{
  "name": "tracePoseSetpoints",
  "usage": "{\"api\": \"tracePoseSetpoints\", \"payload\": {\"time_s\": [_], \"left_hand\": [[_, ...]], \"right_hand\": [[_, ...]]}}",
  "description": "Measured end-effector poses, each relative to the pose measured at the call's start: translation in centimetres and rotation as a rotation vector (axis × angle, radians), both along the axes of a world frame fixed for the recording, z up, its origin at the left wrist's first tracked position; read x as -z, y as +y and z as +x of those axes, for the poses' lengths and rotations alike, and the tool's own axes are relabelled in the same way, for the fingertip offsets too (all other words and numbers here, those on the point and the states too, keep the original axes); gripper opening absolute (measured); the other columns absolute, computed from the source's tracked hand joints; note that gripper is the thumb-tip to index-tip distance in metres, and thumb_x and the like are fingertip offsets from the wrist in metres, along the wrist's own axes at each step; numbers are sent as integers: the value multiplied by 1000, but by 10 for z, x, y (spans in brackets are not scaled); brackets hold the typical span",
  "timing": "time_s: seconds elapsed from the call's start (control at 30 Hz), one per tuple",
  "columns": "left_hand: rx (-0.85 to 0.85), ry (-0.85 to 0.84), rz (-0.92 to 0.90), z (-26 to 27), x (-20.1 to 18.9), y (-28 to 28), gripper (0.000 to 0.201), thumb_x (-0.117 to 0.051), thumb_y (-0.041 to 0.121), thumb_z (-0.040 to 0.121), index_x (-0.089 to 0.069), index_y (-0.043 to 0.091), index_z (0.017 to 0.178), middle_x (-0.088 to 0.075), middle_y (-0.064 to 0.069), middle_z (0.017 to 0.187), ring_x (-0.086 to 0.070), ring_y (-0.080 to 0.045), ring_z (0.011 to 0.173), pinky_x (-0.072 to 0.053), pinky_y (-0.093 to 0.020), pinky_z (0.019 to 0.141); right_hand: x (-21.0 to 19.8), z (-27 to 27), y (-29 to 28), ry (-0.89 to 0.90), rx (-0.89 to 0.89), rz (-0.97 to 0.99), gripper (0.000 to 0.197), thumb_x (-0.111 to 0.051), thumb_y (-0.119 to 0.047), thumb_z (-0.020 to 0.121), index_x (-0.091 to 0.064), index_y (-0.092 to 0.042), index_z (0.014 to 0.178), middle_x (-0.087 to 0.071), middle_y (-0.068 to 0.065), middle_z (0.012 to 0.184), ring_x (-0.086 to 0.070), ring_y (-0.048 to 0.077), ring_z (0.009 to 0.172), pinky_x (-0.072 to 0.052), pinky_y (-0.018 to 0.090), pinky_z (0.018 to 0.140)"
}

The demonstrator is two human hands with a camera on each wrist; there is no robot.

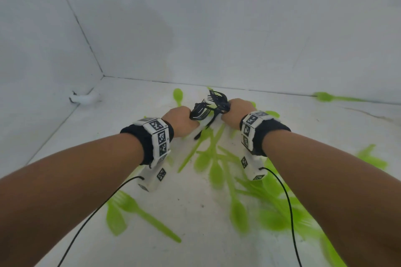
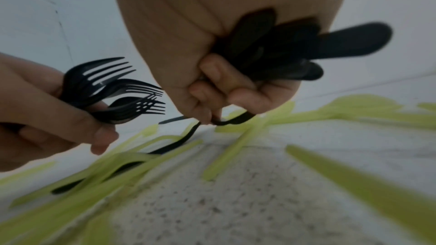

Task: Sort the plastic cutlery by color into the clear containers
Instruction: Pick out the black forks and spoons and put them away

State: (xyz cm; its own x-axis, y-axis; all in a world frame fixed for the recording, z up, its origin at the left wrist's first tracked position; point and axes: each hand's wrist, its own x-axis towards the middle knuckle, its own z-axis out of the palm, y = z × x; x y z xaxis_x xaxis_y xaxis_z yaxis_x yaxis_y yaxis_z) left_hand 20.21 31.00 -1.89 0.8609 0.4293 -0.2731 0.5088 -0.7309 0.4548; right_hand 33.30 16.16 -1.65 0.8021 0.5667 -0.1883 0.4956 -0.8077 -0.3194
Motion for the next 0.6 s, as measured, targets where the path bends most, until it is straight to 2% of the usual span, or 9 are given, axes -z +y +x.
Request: {"api": "tracePoseSetpoints", "payload": {"time_s": [0.1,0.2,0.27,0.33,0.4,0.47,0.53,0.6], "left_hand": [[-11,-43,17,6,0,-4,22,-60,32,94,-59,11,86,-60,-6,80,-61,-31,85,-43,-32,69],[31,-84,46,18,3,-14,22,-62,35,94,-60,14,87,-65,-9,88,-64,-32,90,-47,-34,73],[70,-86,66,26,5,-21,23,-64,37,94,-58,18,83,-67,-10,92,-65,-33,92,-50,-35,75],[99,-75,93,32,8,-27,24,-65,40,93,-54,21,83,-65,-7,93,-63,-30,89,-49,-33,73],[119,-72,134,36,11,-31,23,-66,39,94,-56,18,93,-63,-6,94,-60,-29,88,-44,-31,73],[137,-77,173,40,15,-31,19,-62,32,97,-62,14,104,-67,-10,100,-62,-32,92,-42,-30,73],[134,-93,186,42,17,-30,21,-58,27,98,-65,13,112,-70,-13,108,-65,-35,100,-43,-32,75],[120,-140,167,43,11,-30,21,-56,26,98,-64,13,113,-70,-15,110,-64,-37,104,-47,-35,79]], "right_hand": [[-8,5,-15,-55,43,-20,16,-55,-18,89,-64,-14,102,-66,9,95,-57,27,73,-40,27,61],[-17,12,-39,-77,128,17,13,-53,-23,88,-63,-18,95,-65,7,92,-53,21,65,-35,26,54],[-22,14,-57,-72,189,78,14,-51,-28,88,-62,-21,95,-63,5,91,-56,24,71,-39,29,59],[-27,13,-75,-63,258,156,15,-50,-30,89,-60,-22,98,-62,3,91,-59,28,80,-43,32,67],[-29,12,-93,-83,322,224,17,-51,-34,91,-58,-23,101,-62,3,91,-59,30,85,-44,33,73],[-29,10,-113,-124,372,251,20,-52,-38,91,-60,-23,101,-64,4,91,-60,31,85,-48,34,76],[-27,10,-133,-151,401,264,18,-51,-37,94,-61,-24,101,-66,4,92,-61,32,84,-49,34,75],[-26,8,-149,-149,429,327,12,-51,-31,97,-60,-25,102,-65,4,92,-60,30,83,-44,31,72]]}}
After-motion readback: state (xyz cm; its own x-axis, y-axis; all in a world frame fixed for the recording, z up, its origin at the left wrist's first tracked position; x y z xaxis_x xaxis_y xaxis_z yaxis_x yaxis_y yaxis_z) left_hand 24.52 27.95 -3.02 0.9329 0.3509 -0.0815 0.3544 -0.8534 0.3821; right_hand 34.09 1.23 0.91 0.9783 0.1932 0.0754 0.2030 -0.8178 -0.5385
